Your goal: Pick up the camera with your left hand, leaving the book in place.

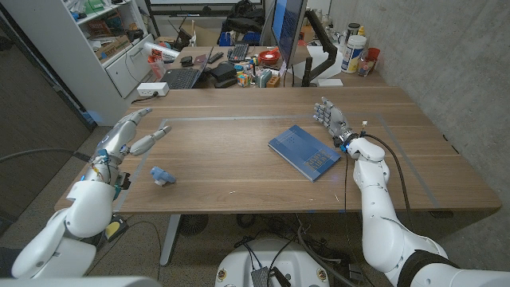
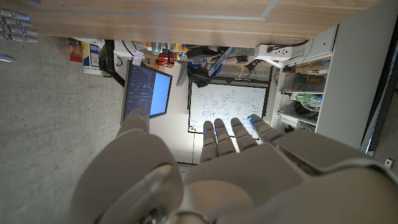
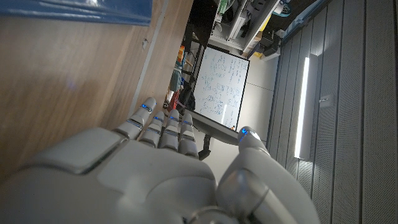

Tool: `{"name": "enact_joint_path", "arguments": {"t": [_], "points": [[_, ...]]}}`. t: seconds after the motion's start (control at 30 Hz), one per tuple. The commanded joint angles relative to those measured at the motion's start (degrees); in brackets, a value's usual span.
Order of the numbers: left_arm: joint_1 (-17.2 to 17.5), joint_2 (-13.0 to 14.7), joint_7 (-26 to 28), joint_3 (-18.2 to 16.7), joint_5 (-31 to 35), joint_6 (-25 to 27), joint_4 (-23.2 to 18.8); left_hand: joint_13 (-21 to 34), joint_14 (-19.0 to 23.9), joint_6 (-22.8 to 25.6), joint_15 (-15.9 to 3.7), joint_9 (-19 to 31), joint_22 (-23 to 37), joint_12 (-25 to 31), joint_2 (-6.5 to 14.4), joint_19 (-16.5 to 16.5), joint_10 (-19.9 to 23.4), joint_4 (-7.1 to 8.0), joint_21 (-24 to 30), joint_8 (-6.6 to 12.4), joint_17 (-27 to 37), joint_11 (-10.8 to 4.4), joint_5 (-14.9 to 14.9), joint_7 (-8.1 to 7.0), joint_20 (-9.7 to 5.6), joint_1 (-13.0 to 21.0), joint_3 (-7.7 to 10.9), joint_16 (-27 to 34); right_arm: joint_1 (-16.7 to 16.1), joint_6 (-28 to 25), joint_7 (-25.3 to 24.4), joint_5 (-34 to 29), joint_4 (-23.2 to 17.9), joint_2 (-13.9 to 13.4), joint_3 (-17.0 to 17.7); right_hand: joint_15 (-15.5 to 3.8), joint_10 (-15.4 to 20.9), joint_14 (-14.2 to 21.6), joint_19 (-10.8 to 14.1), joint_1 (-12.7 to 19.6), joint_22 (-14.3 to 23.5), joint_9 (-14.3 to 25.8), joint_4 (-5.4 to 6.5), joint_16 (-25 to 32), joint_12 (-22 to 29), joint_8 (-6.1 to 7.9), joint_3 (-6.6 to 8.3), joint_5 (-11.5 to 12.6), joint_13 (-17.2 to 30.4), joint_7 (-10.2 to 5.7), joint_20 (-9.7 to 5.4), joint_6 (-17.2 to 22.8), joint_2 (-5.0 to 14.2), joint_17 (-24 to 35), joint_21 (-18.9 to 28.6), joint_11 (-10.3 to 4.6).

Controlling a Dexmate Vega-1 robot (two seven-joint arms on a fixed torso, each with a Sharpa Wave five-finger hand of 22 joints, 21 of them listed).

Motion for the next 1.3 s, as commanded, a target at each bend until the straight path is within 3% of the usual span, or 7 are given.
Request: {"name": "enact_joint_path", "arguments": {"t": [0.03, 0.5, 0.8, 0.9, 1.07, 1.3], "points": [[1.1, -0.4, -1.0, 0.3, 3.9, 2.4, -1.4, 0.3, 0.5, 0.2, -1.11, 0.3, 0.1, 0.2, 0.1, 0.5, 0.5, -0.61, 0.3, 0.08, 0.2, -0.06, 0.6, -0.26, 0.06, 1.0, 0.10, -0.1, 0.0, 0.3, 0.3, -0.2, -0.4, -0.1, -0.2, 0.13, 0.6, 0.4, 0.5, 0.2, 0.3, 0.1, -0.16, 0.1, -0.2, 0.14, -0.16, 0.3, 0.3, -0.36, -1.32, 0.2, 0.45, 0.3, -0.2, -0.03], [1.5, 1.0, -1.8, 1.0, 9.7, 5.6, -2.1, 0.3, 1.2, 0.5, -0.72, 0.3, 0.1, 0.0, -0.2, 1.4, 0.8, -1.20, 0.4, -0.19, 0.2, 0.10, 0.8, -0.66, 0.69, 2.0, -0.02, -0.1, 0.2, 0.5, 0.1, -0.2, 0.0, -0.1, -0.4, 0.13, 0.7, 0.4, 0.6, 0.2, 0.3, 0.1, -0.19, 0.0, -0.2, 0.11, -0.24, 0.3, 0.3, -0.37, -1.31, 0.1, 0.45, 0.3, -0.5, -0.04], [1.7, 2.0, -2.2, 2.3, 14.6, 8.3, -2.8, 0.4, 1.6, 0.9, -1.00, 0.3, 0.2, -0.4, -0.4, 3.6, 0.9, -1.64, 0.9, -0.46, 0.3, -0.13, 1.1, -1.17, 4.11, 2.9, -0.24, -0.3, 0.3, 0.7, 0.1, -0.3, 0.3, -0.1, -0.4, 0.16, 0.6, 0.4, 0.6, 0.1, 0.3, 0.1, -0.21, 0.0, -0.2, 0.12, -0.30, 0.3, 0.3, -0.39, -1.30, 0.1, 0.46, 0.3, -0.7, 0.00], [1.7, 2.0, -2.2, 2.5, 15.0, 8.6, -2.9, 0.4, 2.7, 1.7, -0.67, 0.3, 0.2, -0.5, -0.5, 5.8, 1.4, -1.87, 1.4, -0.55, 0.4, -0.02, 1.4, -2.15, 6.58, 3.4, -0.47, -0.1, 0.2, 0.5, 0.1, -0.3, 0.0, -0.1, -0.4, 0.11, 0.7, 0.4, 0.7, 0.1, 0.3, 0.1, -0.21, 0.0, -0.2, 0.13, -0.32, 0.3, 0.3, -0.41, -1.31, 0.2, 0.47, 0.3, -0.7, 0.03], [1.9, 2.4, -2.7, 3.0, 16.7, 9.7, -3.6, 0.4, 4.5, 3.0, 0.39, 0.4, 0.3, -0.8, -0.7, 8.9, 1.8, -2.10, 2.1, -0.58, 0.4, -0.19, 1.6, -3.23, 9.19, 4.0, -0.83, 0.1, 0.1, 0.3, 0.2, -0.3, -0.2, -0.2, -0.3, 0.09, 0.7, 0.3, 0.7, 0.1, 0.3, 0.1, -0.22, 0.0, -0.2, 0.14, -0.35, 0.3, 0.3, -0.44, -1.32, 0.2, 0.47, 0.3, -0.8, -0.01], [2.1, 3.0, -3.4, 4.0, 19.7, 11.6, -4.5, 0.4, 6.0, 4.6, 0.66, 0.4, 0.3, -0.4, -0.8, 10.7, 3.7, -2.16, 2.3, -0.44, 0.5, -0.87, 1.6, -3.84, 10.48, 4.3, -1.21, 0.3, 0.0, 0.2, 0.2, -0.2, -0.5, -0.3, -0.2, 0.10, 0.7, 0.4, 0.7, 0.1, 0.3, 0.1, -0.23, 0.0, -0.2, 0.12, -0.38, 0.4, 0.3, -0.51, -1.28, 0.1, 0.49, 0.3, -1.0, 0.02]]}}
